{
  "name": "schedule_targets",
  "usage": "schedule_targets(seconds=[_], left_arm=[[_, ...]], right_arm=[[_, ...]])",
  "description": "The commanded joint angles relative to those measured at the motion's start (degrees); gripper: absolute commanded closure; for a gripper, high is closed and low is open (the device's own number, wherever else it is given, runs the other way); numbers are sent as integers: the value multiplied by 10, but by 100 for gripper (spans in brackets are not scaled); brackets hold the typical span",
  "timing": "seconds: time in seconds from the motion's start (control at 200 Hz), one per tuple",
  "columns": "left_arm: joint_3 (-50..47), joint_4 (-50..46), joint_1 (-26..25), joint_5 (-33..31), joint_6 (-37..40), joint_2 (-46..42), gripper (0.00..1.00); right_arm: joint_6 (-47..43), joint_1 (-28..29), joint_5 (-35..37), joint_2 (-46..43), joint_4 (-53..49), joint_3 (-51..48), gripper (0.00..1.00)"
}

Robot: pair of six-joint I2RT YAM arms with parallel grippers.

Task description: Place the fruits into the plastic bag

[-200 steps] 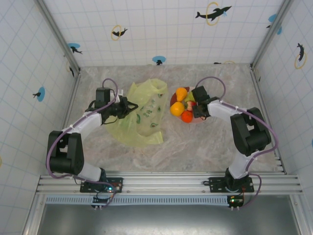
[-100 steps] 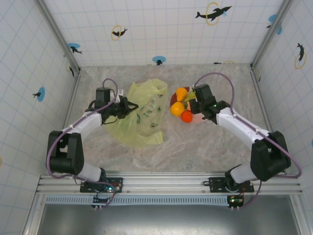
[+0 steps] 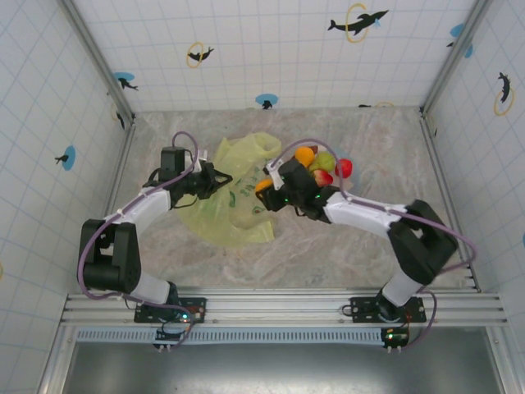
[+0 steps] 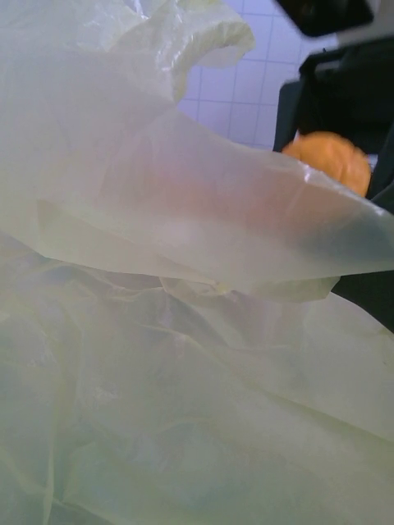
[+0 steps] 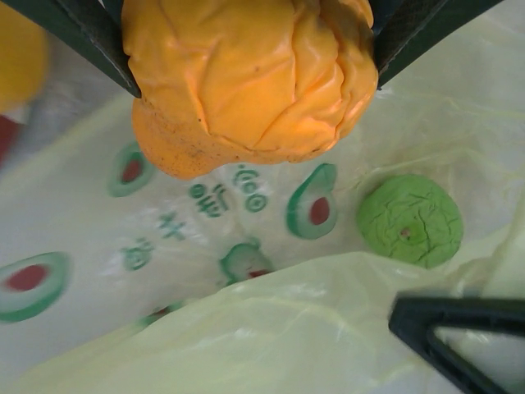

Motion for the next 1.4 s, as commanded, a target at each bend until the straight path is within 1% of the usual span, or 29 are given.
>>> schedule_targets(seconds=[0.0, 0.14, 0.295, 0.686, 0.876, 1.066, 1.396], left_arm=[[-7, 11, 5, 18, 0, 1, 100], [-7, 13, 5, 20, -2, 1, 100], [-8, 12, 5, 18, -1, 0, 100], [-10, 11, 5, 17, -2, 0, 100], [-11, 13, 5, 18, -3, 0, 100], [-11, 14, 5, 20, -3, 0, 100], [-12, 21, 5, 28, -9, -7, 100]], right_arm=[[22, 7, -31, 51, 79, 47, 38], [51, 10, -42, 102, 127, 64, 38], [79, 12, -39, 135, 174, 68, 38], [161, 14, 6, 192, 280, 79, 39], [185, 22, 35, 216, 291, 97, 40], [196, 26, 39, 235, 295, 115, 40], [204, 27, 78, 218, 312, 90, 40]])
